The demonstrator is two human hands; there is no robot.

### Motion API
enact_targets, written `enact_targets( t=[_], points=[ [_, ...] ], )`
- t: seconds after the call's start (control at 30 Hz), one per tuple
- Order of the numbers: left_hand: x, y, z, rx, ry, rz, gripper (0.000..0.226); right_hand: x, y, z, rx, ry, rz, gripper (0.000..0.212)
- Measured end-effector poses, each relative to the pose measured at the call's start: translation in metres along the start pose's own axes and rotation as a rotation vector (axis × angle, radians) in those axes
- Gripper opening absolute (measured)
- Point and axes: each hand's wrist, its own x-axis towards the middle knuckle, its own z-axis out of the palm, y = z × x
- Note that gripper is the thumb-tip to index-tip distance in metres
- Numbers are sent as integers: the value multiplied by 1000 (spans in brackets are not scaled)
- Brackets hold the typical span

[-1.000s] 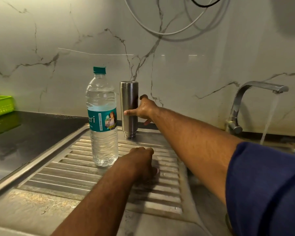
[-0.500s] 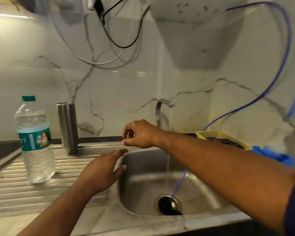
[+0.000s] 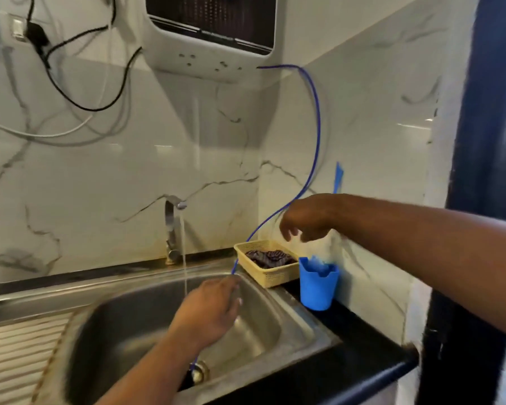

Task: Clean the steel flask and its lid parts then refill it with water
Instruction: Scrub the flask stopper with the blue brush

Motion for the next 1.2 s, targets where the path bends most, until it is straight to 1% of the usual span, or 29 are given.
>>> enact_targets(
  t=[0.03, 0.1, 0.2, 0.3, 0.37, 0.47, 0.7, 0.77, 0.87, 0.97, 1.03, 1.1, 1.13, 1.2],
  points=[
    [10, 15, 11, -31, -6, 15, 45, 0, 12, 7, -74, -52, 33, 42],
    [26, 40, 29, -121, -9, 25, 46, 0, 27, 21, -210, -91, 108, 48],
    [38, 50, 55, -172, -46, 13, 47, 3, 43, 39, -347, -65, 120, 44],
    [37, 30, 71, -164, -180, -43, 54, 9, 49, 50, -353, -63, 111, 39],
    [39, 12, 76, -187, -235, -76, 53, 11, 47, 55, -336, -88, 115, 36],
    [39, -1, 78, -213, -230, -102, 44, 15, 44, 57, -320, -69, 121, 33],
    [41, -2, 86, -242, -267, -134, 37, 13, 44, 33, -333, -51, 113, 33],
    [39, -2, 86, -261, -252, -156, 33, 17, 37, 43, -328, -79, 108, 30],
    [40, -12, 83, -358, -158, -272, 18, 22, 32, 53, -360, -86, 113, 33],
    [45, -32, 73, -401, -58, -418, 14, 22, 41, 46, -394, -128, 84, 55],
    [48, -50, 58, -400, 10, -491, 13, 20, 43, 37, -376, -136, 89, 64],
    [53, -72, 42, -360, 53, -534, 12, 17, 39, 26, -319, -91, 104, 64],
    [55, -87, 35, -338, 75, -550, 13, 20, 32, 21, -262, -31, 98, 61],
    [63, -114, 23, -276, 119, -561, 12, 23, 10, 19, -76, 146, 60, 51]
  ],
)
